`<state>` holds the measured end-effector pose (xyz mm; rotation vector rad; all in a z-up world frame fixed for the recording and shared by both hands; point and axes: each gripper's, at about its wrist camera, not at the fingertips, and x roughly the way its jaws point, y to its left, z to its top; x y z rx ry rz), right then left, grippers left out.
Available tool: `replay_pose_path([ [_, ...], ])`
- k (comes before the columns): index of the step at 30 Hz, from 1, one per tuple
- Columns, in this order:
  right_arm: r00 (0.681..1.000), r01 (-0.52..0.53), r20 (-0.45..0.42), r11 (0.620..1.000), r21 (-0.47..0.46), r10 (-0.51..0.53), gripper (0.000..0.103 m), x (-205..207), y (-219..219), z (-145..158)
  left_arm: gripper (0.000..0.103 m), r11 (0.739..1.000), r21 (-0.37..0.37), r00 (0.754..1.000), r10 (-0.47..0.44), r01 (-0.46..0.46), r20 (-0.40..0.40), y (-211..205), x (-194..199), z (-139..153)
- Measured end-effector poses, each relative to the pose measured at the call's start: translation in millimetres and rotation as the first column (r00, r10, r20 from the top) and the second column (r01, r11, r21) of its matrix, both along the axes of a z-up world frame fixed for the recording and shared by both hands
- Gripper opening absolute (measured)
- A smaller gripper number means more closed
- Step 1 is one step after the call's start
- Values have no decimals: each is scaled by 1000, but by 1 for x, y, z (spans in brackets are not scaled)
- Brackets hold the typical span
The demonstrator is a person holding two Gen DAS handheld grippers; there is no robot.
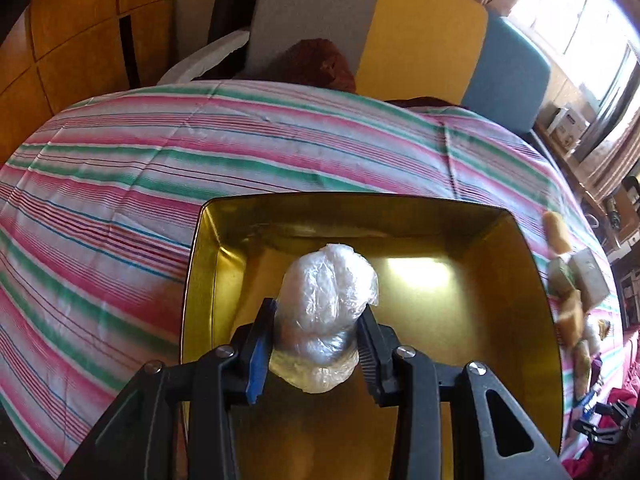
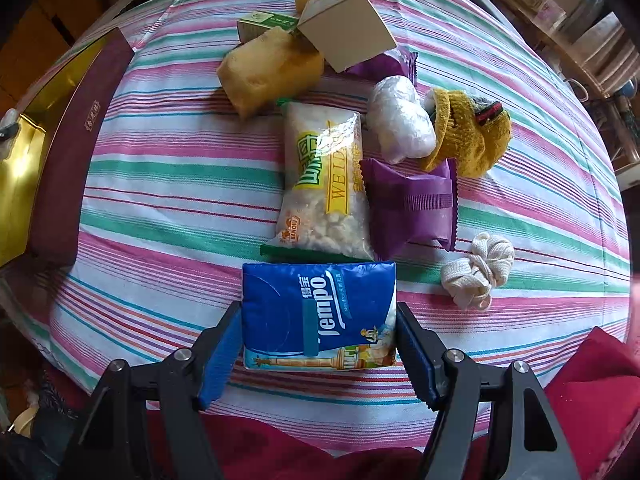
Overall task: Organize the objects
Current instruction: 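Carry the wrapped ball with the left tool into the gold tray and release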
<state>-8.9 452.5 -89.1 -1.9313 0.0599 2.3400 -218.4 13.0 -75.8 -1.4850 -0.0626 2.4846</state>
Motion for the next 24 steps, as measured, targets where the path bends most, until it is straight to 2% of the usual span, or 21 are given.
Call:
replay_pose_path([
  [5,1000,-3,-2,1000,-4,3,73,2,4,4,39,999,-46,1000,15,-15,-5,3,-16,-8],
  [11,1000,-1,-4,1000,-5,1,73,3,-1,1,45,993,-99,998,66,-66,-5,1,-29,-19],
  [15,1000,0,-4,1000,-7,0,73,4,2,3,45,986,-151,997,70,-74,-32,2,-27,-22],
  [24,1000,2,-8,1000,-4,-2,73,9,4,8,48,991,-117,995,53,-62,-79,-14,0,13],
])
